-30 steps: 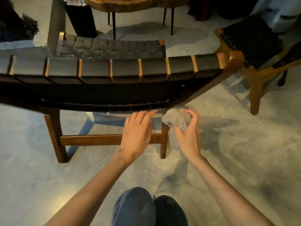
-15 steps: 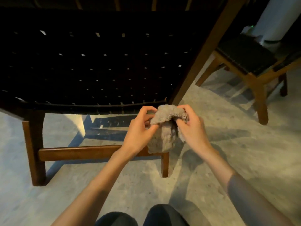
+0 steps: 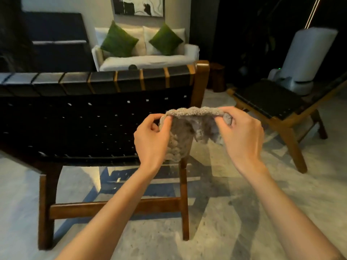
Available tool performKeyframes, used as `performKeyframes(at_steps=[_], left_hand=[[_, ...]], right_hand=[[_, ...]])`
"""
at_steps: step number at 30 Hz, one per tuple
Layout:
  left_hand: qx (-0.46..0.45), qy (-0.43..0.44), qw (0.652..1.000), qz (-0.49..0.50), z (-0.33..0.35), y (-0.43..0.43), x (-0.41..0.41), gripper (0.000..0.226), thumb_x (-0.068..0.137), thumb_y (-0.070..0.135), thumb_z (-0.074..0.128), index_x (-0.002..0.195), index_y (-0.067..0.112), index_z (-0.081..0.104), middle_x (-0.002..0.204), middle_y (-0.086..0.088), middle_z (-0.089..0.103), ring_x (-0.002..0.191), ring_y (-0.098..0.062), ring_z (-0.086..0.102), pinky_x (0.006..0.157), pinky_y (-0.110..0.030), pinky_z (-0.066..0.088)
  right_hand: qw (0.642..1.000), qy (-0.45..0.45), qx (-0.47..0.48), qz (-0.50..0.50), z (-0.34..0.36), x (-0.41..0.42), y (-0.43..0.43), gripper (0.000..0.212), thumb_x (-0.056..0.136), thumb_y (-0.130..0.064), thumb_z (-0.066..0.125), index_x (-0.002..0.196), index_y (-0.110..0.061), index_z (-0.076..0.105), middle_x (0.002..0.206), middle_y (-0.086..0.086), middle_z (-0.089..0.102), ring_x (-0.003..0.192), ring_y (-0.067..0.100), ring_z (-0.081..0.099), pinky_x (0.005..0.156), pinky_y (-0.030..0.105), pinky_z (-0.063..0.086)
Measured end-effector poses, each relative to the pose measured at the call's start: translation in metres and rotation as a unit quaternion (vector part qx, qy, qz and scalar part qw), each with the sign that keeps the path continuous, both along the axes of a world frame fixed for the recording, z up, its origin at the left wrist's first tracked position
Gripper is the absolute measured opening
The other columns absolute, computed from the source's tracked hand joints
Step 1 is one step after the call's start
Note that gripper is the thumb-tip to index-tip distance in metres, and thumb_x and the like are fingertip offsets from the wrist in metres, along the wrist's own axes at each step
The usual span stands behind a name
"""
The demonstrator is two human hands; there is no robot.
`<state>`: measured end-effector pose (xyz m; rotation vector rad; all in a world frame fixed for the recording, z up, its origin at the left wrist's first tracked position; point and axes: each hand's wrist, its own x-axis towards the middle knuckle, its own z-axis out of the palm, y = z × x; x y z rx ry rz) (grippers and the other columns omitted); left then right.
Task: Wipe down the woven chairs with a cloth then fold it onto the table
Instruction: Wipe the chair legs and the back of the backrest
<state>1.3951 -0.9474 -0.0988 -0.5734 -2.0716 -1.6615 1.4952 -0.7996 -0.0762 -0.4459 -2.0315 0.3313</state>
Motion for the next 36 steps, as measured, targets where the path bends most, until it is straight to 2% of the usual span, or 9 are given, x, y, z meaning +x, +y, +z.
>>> performKeyframes(at_steps=[4, 8, 10, 13, 17, 21, 26, 31, 36], left_hand=[[0.11, -0.04, 0.993, 0.004, 0.03, 0.021, 0.009, 0.013, 0.09, 0.043, 0.058, 0.085, 0.031, 0.057, 0.057, 0.009, 0.058, 0.051, 0.0, 0.057, 0.054, -0.016, 0.046], [0.169, -0.11, 0.978, -0.062, 0.045, 0.037, 0.011, 0.02, 0.091, 0.038, 0.058, 0.105, 0.025, 0.054, 0.089, 0.004, 0.068, 0.08, -0.008, 0.068, 0.078, -0.036, 0.057], [0.167, -0.112, 0.974, -0.107, 0.046, 0.044, 0.014, 0.02, 0.089, 0.039, 0.061, 0.103, 0.033, 0.049, 0.098, 0.011, 0.064, 0.089, 0.001, 0.064, 0.083, -0.028, 0.055], [0.172, -0.106, 0.973, -0.115, 0.047, 0.052, 0.014, 0.025, 0.085, 0.044, 0.064, 0.101, 0.035, 0.046, 0.098, 0.014, 0.061, 0.086, 0.007, 0.061, 0.076, -0.017, 0.053], [0.189, -0.111, 0.972, -0.079, 0.048, 0.061, 0.007, 0.025, 0.084, 0.038, 0.065, 0.103, 0.027, 0.052, 0.093, 0.014, 0.062, 0.083, 0.005, 0.06, 0.073, -0.016, 0.052], [0.186, -0.073, 0.976, -0.081, 0.042, 0.062, 0.001, 0.01, 0.083, 0.032, 0.068, 0.088, 0.03, 0.059, 0.086, 0.011, 0.067, 0.081, 0.004, 0.063, 0.076, -0.018, 0.053], [0.15, -0.031, 0.98, -0.128, 0.024, 0.054, -0.012, 0.012, 0.084, 0.024, 0.069, 0.087, 0.03, 0.059, 0.084, 0.011, 0.066, 0.081, 0.006, 0.064, 0.072, -0.009, 0.049], [0.133, -0.037, 0.979, -0.147, -0.001, 0.053, -0.025, 0.014, 0.084, 0.024, 0.069, 0.094, 0.026, 0.061, 0.087, 0.014, 0.067, 0.085, 0.006, 0.064, 0.073, -0.009, 0.049], [0.085, -0.047, 0.984, -0.152, -0.037, 0.055, -0.039, 0.015, 0.085, 0.025, 0.069, 0.096, 0.023, 0.06, 0.084, 0.016, 0.064, 0.083, 0.011, 0.061, 0.07, -0.005, 0.046]], right_hand=[[0.984, 0.139, -0.068, 0.088, 0.042, -0.008, -0.005, 0.015, 0.094, -0.022, 0.056, 0.106, -0.021, 0.065, 0.093, -0.005, 0.066, 0.084, 0.01, 0.063, 0.07, 0.024, 0.05], [0.968, 0.175, -0.074, 0.164, 0.067, -0.035, -0.012, 0.025, 0.092, -0.019, 0.059, 0.117, -0.016, 0.058, 0.113, 0.004, 0.05, 0.098, 0.004, 0.046, 0.087, 0.005, 0.036], [0.956, 0.135, -0.107, 0.236, 0.072, -0.053, -0.016, 0.033, 0.093, -0.024, 0.058, 0.125, -0.018, 0.05, 0.122, 0.004, 0.043, 0.108, 0.005, 0.043, 0.095, 0.014, 0.039], [0.925, 0.114, -0.147, 0.332, 0.073, -0.073, -0.019, 0.037, 0.097, -0.021, 0.052, 0.13, -0.012, 0.037, 0.128, 0.008, 0.043, 0.119, 0.021, 0.047, 0.099, 0.044, 0.044], [0.922, 0.157, -0.152, 0.32, 0.06, -0.085, -0.014, 0.036, 0.098, -0.025, 0.046, 0.131, -0.012, 0.037, 0.131, 0.011, 0.045, 0.118, 0.023, 0.046, 0.1, 0.051, 0.039], [0.935, 0.162, -0.151, 0.276, 0.039, -0.09, -0.01, 0.035, 0.1, -0.03, 0.04, 0.132, -0.035, 0.026, 0.136, 0.003, 0.042, 0.106, -0.002, 0.031, 0.103, 0.044, 0.032], [0.929, 0.139, -0.193, 0.284, 0.006, -0.097, -0.002, 0.049, 0.099, -0.024, 0.04, 0.144, -0.014, 0.025, 0.141, 0.012, 0.037, 0.131, 0.023, 0.034, 0.11, 0.04, 0.03], [0.921, 0.146, -0.197, 0.304, -0.016, -0.106, 0.002, 0.043, 0.096, -0.026, 0.042, 0.134, -0.029, 0.022, 0.143, 0.013, 0.035, 0.131, 0.023, 0.037, 0.109, 0.029, 0.032], [0.912, 0.146, -0.219, 0.315, -0.053, -0.11, 0.001, 0.042, 0.095, -0.01, 0.042, 0.129, -0.027, 0.024, 0.125, -0.017, 0.036, 0.112, -0.019, 0.037, 0.095, 0.003, 0.029]])
